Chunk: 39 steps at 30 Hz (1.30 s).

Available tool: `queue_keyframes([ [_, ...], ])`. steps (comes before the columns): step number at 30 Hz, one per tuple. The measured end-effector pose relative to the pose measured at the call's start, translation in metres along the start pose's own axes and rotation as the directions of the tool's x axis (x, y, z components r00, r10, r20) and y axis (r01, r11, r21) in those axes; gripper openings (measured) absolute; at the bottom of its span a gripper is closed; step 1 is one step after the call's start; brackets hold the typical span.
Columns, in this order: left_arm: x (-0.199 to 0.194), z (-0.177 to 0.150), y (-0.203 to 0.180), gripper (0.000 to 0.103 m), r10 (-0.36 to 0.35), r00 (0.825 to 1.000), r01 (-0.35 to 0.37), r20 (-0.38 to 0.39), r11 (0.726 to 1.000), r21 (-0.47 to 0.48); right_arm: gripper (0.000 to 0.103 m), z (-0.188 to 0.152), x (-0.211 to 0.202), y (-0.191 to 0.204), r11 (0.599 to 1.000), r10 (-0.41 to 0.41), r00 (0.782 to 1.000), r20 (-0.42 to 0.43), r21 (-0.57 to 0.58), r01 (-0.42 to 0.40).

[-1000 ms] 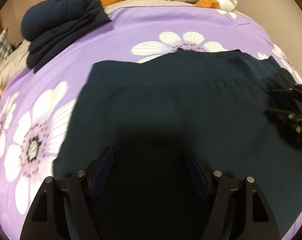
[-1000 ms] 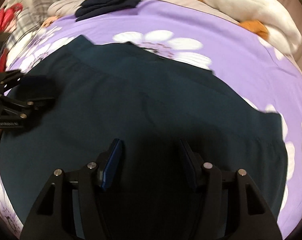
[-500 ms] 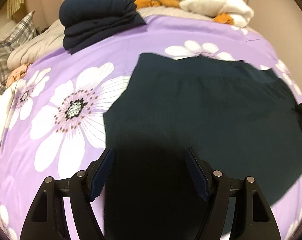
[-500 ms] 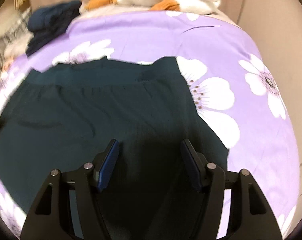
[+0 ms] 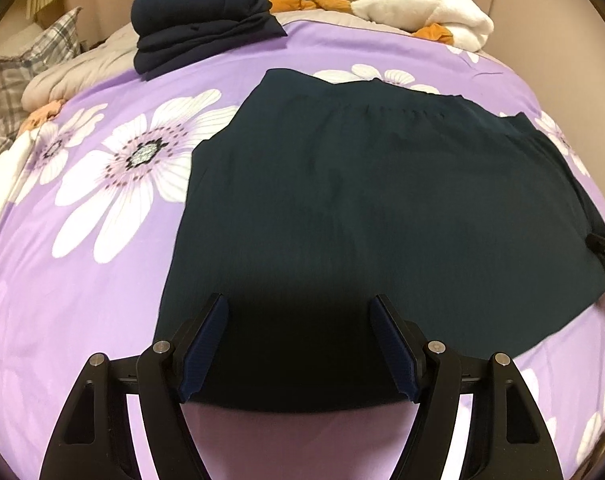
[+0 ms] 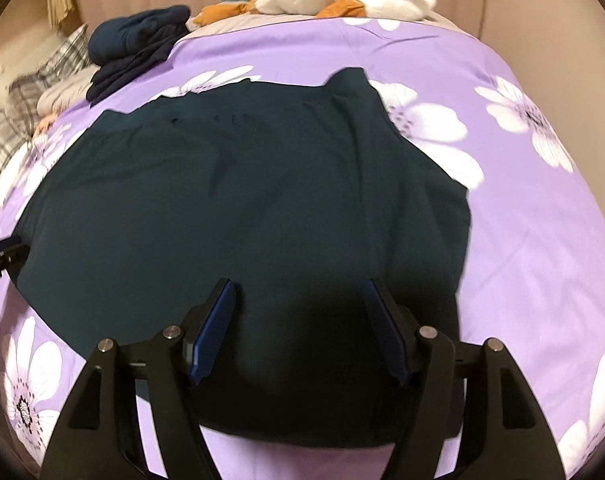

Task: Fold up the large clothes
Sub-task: 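Open both tools and pull them back from the folded jacket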

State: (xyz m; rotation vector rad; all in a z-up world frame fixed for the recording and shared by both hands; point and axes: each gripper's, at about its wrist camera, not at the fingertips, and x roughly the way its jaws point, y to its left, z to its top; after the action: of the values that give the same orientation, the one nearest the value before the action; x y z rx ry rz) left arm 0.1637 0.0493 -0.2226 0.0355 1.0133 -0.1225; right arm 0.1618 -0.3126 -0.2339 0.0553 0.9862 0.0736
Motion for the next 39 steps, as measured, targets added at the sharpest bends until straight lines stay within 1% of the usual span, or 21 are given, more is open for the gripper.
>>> queue_keyframes([
  [3,-0.009,-0.008,0.004,0.073,0.015,1.000,-0.015,0.003,0.999,-0.030,0.067,-0.011,-0.009,-0.004,0.999,0.008,1.000,0.010,0.044,-0.009],
  [4,-0.013,-0.010,0.008,0.073,0.018,1.000,-0.017,0.004,0.998,-0.055,0.067,-0.013,-0.013,-0.006,0.997,0.019,1.000,0.015,0.074,-0.020],
  [6,-0.021,-0.018,0.021,0.073,-0.004,1.000,0.005,0.009,0.992,-0.129,0.067,-0.019,-0.023,-0.010,0.990,0.042,0.999,0.028,0.132,-0.045],
  [8,-0.028,-0.026,0.041,0.073,-0.060,0.998,0.061,0.012,0.969,-0.241,0.068,-0.026,-0.030,-0.015,0.980,0.066,0.997,0.040,0.184,-0.072],
  [10,-0.030,-0.035,0.056,0.073,-0.082,0.997,0.082,0.013,0.945,-0.317,0.071,-0.033,-0.040,-0.020,0.967,0.093,0.994,0.055,0.231,-0.103],
  [11,-0.029,-0.039,0.063,0.073,-0.084,0.996,0.079,0.002,0.935,-0.346,0.074,-0.038,-0.044,-0.023,0.961,0.103,0.993,0.063,0.252,-0.115],
  [14,-0.026,-0.052,0.070,0.073,-0.088,0.996,0.071,-0.028,0.922,-0.380,0.075,-0.051,-0.051,-0.028,0.950,0.109,0.992,0.063,0.288,-0.123],
  [17,-0.027,-0.058,0.070,0.073,-0.099,0.995,0.079,-0.030,0.916,-0.394,0.074,-0.060,-0.053,-0.029,0.944,0.123,0.991,0.057,0.302,-0.135],
  [19,-0.032,-0.062,0.068,0.073,-0.085,0.996,0.067,-0.028,0.915,-0.398,0.075,-0.066,-0.056,-0.027,0.944,0.114,0.992,0.052,0.305,-0.124],
  [21,-0.039,-0.064,0.064,0.073,-0.069,0.997,0.052,-0.029,0.917,-0.396,0.075,-0.071,-0.055,-0.027,0.950,0.041,0.999,0.007,0.310,-0.041],
  [23,-0.051,-0.064,0.057,0.073,-0.040,0.999,0.030,-0.021,0.929,-0.368,0.076,-0.076,-0.055,-0.028,0.946,-0.016,0.999,-0.048,0.323,0.031],
  [26,-0.071,-0.058,0.043,0.073,0.007,1.000,-0.008,-0.002,0.952,-0.307,0.075,-0.078,-0.071,-0.019,0.952,0.019,0.999,-0.026,0.307,-0.010],
  [28,-0.083,-0.053,0.034,0.073,0.023,1.000,-0.018,0.013,0.962,-0.272,0.077,-0.075,-0.082,-0.007,0.964,0.014,1.000,-0.020,0.266,-0.009],
  [30,-0.103,-0.045,0.023,0.078,0.043,0.998,-0.031,0.046,0.971,-0.236,0.082,-0.068,-0.096,0.009,0.975,0.009,1.000,-0.008,0.222,-0.007],
  [31,-0.110,-0.042,0.018,0.087,0.051,0.997,-0.037,0.059,0.974,-0.222,0.085,-0.064,-0.101,0.014,0.978,0.016,1.000,-0.001,0.206,-0.015],
  [32,-0.123,-0.038,0.011,0.095,0.062,0.994,-0.043,0.085,0.978,-0.203,0.093,-0.059,-0.108,0.023,0.982,0.026,1.000,0.006,0.186,-0.026],
  [33,-0.131,-0.035,0.008,0.096,0.064,0.993,-0.044,0.103,0.980,-0.193,0.097,-0.055,-0.114,0.029,0.985,0.031,0.999,0.015,0.171,-0.033],
  [35,-0.149,-0.029,0.000,0.097,0.068,0.987,-0.044,0.144,0.985,-0.166,0.098,-0.047,-0.128,0.046,0.991,0.045,0.998,0.043,0.125,-0.050],
  [38,-0.172,-0.020,-0.013,0.100,0.091,0.982,-0.071,0.164,0.990,-0.125,0.103,-0.035,-0.148,0.067,0.996,0.059,0.996,0.072,0.070,-0.064],
  [39,-0.176,-0.019,-0.016,0.100,0.087,0.982,-0.068,0.166,0.991,-0.116,0.103,-0.031,-0.153,0.072,0.996,0.063,0.995,0.081,0.057,-0.068],
])
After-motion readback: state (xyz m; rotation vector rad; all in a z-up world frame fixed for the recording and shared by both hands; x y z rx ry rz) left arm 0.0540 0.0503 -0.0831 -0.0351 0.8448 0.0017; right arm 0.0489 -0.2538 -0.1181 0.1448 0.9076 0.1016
